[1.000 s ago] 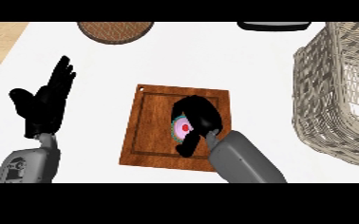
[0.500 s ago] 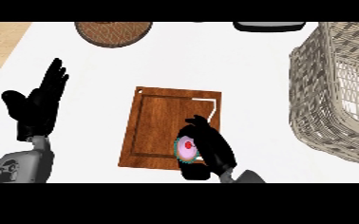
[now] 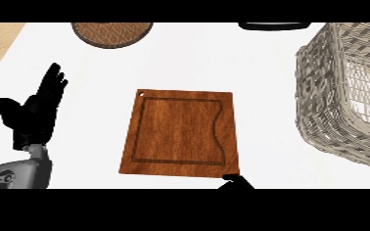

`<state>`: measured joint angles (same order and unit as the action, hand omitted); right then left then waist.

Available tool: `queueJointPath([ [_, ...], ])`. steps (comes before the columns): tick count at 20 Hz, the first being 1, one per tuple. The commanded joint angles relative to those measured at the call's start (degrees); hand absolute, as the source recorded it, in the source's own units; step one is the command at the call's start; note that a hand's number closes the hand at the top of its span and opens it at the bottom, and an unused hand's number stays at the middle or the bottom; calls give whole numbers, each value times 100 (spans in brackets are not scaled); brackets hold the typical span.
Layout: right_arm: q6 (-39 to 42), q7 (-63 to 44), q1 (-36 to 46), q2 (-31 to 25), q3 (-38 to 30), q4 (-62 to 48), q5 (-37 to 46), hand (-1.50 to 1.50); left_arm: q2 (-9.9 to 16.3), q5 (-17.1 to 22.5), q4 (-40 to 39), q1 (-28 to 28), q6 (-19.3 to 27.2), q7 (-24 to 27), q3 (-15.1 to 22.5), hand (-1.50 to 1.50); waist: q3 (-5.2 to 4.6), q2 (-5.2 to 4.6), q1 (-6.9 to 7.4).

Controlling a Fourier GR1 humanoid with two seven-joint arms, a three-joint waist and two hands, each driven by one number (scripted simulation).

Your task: Pick the cupcake from the cutting board and place it in the basket

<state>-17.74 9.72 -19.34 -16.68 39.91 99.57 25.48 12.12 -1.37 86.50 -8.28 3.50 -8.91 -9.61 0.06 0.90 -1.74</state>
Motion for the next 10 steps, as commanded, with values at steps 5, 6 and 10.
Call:
queueJointPath([
  [5,-398,30,-1590,-1090,-321,2768,-310,150,76,50,-239,-406,-60,-128,-53,0,-11,-76,31],
  [6,-265,-274,-1698,-1366,-506,3367,-358,150,116,85,162,-49,-132,-132,-48,0,-13,-62,79],
  [10,-319,-828,-2242,-1673,-788,4234,-259,150,-118,-155,10,-56,92,42,127,0,-10,-74,95],
])
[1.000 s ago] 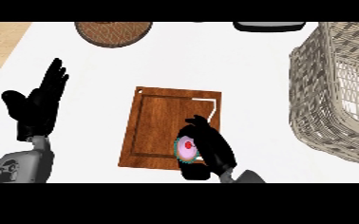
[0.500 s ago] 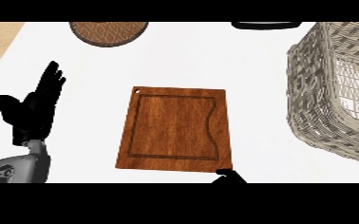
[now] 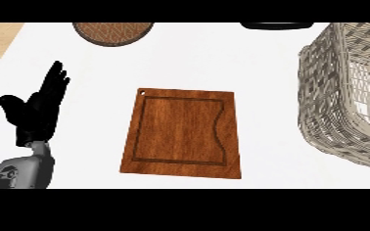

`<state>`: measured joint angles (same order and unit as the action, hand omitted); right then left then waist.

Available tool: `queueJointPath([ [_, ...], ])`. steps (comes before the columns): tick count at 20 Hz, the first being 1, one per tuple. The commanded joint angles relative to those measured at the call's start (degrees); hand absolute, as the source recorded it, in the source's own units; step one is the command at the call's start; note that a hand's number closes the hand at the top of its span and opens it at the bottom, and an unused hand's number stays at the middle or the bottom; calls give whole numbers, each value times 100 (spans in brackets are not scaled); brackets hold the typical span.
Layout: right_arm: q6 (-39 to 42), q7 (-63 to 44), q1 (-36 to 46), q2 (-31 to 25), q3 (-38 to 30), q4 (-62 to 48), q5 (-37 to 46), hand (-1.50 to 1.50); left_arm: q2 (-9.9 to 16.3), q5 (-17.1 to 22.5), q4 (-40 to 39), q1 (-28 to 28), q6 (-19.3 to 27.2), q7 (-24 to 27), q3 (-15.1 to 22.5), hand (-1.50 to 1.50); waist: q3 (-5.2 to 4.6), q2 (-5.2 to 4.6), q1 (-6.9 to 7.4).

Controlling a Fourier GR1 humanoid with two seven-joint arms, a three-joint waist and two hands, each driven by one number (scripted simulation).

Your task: Pick the cupcake from the cutting board and place it in the basket

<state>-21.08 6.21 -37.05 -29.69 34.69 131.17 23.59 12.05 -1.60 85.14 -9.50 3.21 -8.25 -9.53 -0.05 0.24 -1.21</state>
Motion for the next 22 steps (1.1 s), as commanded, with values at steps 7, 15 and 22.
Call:
queueJointPath([
  [7,96,-2252,735,190,-1122,1743,-746,150,-102,-63,92,-149,12,-183,166,0,-6,-49,154],
  [15,496,-4315,2549,32,-2478,1639,-848,150,-117,-167,-39,-83,52,-35,176,0,-8,-36,157],
  [22,1207,-5132,5057,-387,-3546,-241,-1360,150,69,57,423,-78,-158,-412,54,0,2,-26,218],
])
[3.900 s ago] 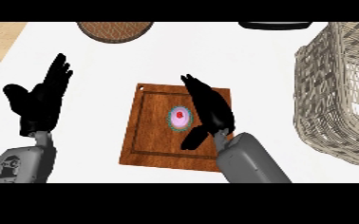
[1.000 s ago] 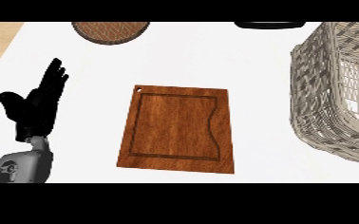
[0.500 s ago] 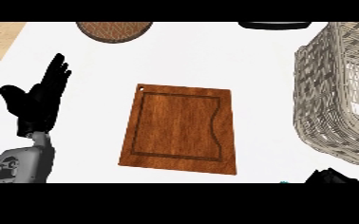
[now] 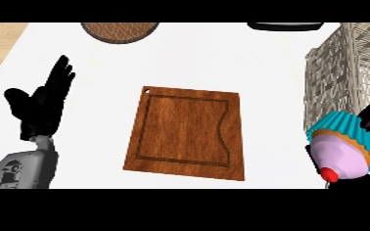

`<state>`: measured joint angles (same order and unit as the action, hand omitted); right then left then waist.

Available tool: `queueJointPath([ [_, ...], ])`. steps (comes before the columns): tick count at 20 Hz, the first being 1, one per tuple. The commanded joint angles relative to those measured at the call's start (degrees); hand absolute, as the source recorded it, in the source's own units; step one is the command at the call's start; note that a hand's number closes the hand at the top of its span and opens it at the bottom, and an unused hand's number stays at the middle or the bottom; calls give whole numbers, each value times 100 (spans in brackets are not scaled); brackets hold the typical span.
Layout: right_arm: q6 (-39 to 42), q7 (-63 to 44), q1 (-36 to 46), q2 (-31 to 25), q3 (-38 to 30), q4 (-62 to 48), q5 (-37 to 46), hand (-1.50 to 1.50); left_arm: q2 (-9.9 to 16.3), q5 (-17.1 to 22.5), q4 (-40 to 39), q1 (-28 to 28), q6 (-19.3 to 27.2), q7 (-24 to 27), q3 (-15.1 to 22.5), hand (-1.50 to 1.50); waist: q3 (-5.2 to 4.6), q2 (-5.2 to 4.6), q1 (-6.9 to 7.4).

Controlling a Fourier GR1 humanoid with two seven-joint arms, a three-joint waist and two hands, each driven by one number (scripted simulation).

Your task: Pick the cupcake from the cutting board and place it in the basket

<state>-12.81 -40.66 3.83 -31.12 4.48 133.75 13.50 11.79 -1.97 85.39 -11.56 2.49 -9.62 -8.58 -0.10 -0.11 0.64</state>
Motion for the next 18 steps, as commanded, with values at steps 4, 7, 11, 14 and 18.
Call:
queueJointPath([
  [4,685,-706,1504,-185,-467,-1065,-245,150,-270,-234,-162,101,225,293,154,0,5,6,-32],
  [7,839,181,1160,-174,-442,-1754,-8,150,106,57,-539,-450,12,-26,-245,0,8,-1,-66],
  [11,1002,388,1514,55,-683,-2475,20,150,-170,-133,364,264,121,-83,115,0,10,13,-28],
  [14,1025,1150,1421,12,-845,-3367,49,150,79,5,-198,-435,-8,-229,-116,0,12,-3,-50],
  [18,1204,1380,1720,187,-971,-3911,99,150,12,33,-333,-411,-12,-118,-132,0,10,3,-47],
])
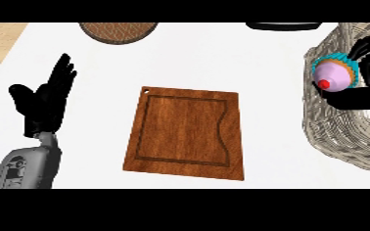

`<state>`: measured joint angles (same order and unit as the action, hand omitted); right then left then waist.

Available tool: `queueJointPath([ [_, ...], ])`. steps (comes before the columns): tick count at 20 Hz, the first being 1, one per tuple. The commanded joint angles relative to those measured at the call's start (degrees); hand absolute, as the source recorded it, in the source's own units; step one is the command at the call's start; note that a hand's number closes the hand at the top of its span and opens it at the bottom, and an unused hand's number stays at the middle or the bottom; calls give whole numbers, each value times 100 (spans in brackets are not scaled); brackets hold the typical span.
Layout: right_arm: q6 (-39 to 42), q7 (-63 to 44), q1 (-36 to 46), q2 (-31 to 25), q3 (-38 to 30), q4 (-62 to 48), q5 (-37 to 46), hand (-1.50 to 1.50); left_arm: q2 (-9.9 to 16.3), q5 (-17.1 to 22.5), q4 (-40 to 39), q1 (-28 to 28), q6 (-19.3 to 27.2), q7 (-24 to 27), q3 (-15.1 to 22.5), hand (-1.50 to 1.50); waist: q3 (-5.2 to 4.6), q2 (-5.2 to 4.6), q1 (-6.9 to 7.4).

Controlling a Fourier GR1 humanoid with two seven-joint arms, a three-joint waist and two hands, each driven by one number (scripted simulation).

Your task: Pick the cupcake from the cutting board and place it in the basket

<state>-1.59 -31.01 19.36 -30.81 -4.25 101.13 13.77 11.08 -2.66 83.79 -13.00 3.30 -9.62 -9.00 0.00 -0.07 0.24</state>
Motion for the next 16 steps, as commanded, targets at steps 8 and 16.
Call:
queueJointPath([
  [8,875,1267,380,-301,-1134,-1780,-804,150,179,153,-128,-225,-106,-170,-246,0,1,-2,-18],
  [16,-48,3126,-107,-1491,34,-1187,2126,150,-131,-8,166,46,3,-78,85,0,7,-31,44],
])
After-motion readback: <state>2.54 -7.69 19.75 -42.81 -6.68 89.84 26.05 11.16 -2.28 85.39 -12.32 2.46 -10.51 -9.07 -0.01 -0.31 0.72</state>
